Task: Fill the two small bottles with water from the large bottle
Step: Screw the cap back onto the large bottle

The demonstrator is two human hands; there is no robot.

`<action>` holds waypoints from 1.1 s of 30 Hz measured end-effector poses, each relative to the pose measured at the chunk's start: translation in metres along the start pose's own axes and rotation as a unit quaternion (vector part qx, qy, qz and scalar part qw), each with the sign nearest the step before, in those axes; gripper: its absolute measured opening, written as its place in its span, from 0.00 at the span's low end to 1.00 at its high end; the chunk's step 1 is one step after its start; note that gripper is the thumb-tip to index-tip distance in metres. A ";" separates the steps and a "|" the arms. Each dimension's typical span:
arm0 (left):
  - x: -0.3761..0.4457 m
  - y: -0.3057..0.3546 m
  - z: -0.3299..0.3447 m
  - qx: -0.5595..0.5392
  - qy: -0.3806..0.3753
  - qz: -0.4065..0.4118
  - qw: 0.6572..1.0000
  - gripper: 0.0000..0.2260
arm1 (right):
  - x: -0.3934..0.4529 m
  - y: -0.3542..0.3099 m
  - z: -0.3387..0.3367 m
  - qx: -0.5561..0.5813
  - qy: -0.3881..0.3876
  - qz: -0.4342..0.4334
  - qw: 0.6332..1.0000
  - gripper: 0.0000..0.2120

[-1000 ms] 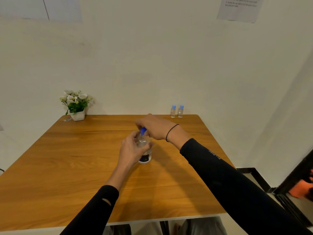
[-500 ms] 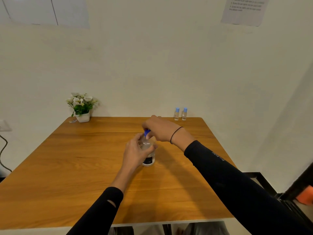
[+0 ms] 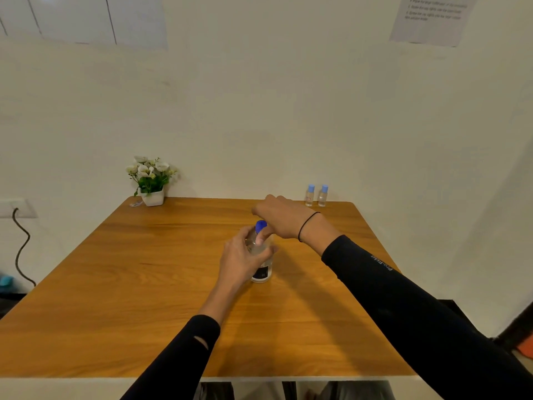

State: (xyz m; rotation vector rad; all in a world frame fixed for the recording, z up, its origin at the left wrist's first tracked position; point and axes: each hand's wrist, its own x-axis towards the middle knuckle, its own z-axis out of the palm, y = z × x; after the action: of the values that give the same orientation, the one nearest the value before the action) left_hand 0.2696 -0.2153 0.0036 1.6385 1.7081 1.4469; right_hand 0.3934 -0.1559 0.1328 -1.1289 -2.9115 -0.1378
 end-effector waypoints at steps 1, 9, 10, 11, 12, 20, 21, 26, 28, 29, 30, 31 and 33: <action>0.000 0.000 0.000 0.000 -0.001 -0.001 1.000 0.30 | -0.001 0.000 -0.001 0.019 -0.006 -0.008 1.000 0.13; 0.000 -0.004 0.002 0.000 0.000 0.003 1.000 0.27 | 0.002 0.002 0.006 -0.009 0.009 0.007 1.000 0.14; 0.000 -0.004 0.002 -0.002 0.000 0.002 1.000 0.28 | 0.002 0.002 0.006 0.005 0.000 0.000 1.000 0.15; 0.001 -0.005 0.003 -0.004 0.000 0.001 1.000 0.29 | 0.002 0.003 0.007 0.034 -0.008 -0.010 0.999 0.17; 0.001 -0.005 0.003 -0.004 -0.001 -0.002 1.000 0.29 | 0.001 0.003 0.006 0.058 -0.013 -0.021 0.998 0.18; -0.002 -0.005 0.001 -0.009 0.002 0.010 1.000 0.25 | -0.002 0.005 0.014 -0.003 0.041 0.008 0.999 0.13; -0.001 -0.005 0.002 -0.003 0.003 0.006 1.000 0.27 | -0.003 0.006 0.014 0.027 0.031 -0.003 0.999 0.11; -0.001 -0.006 0.002 0.011 0.008 0.008 1.000 0.29 | -0.004 0.003 0.015 0.004 0.039 0.000 0.999 0.08; -0.003 -0.004 0.001 -0.002 0.010 0.012 1.000 0.26 | -0.003 0.001 0.017 -0.055 0.060 0.024 0.996 0.11; -0.003 -0.004 0.002 -0.006 0.010 0.012 1.000 0.25 | -0.003 0.001 0.017 -0.050 0.061 0.023 0.997 0.12; -0.003 -0.004 0.002 -0.006 0.009 0.010 1.000 0.26 | -0.003 0.002 0.018 -0.026 0.055 0.016 0.998 0.12; -0.003 -0.004 0.003 -0.003 0.008 0.006 1.000 0.27 | -0.004 0.004 0.017 0.015 0.043 0.004 0.999 0.12; -0.001 -0.005 0.003 0.005 0.009 0.001 1.000 0.31 | -0.008 0.005 0.013 0.078 0.022 -0.015 0.997 0.13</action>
State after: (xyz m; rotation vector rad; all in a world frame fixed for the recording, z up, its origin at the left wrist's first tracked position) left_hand 0.2699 -0.2140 -0.0028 1.6371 1.7277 1.4596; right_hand 0.4031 -0.1563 0.1202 -1.0449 -2.8432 0.0643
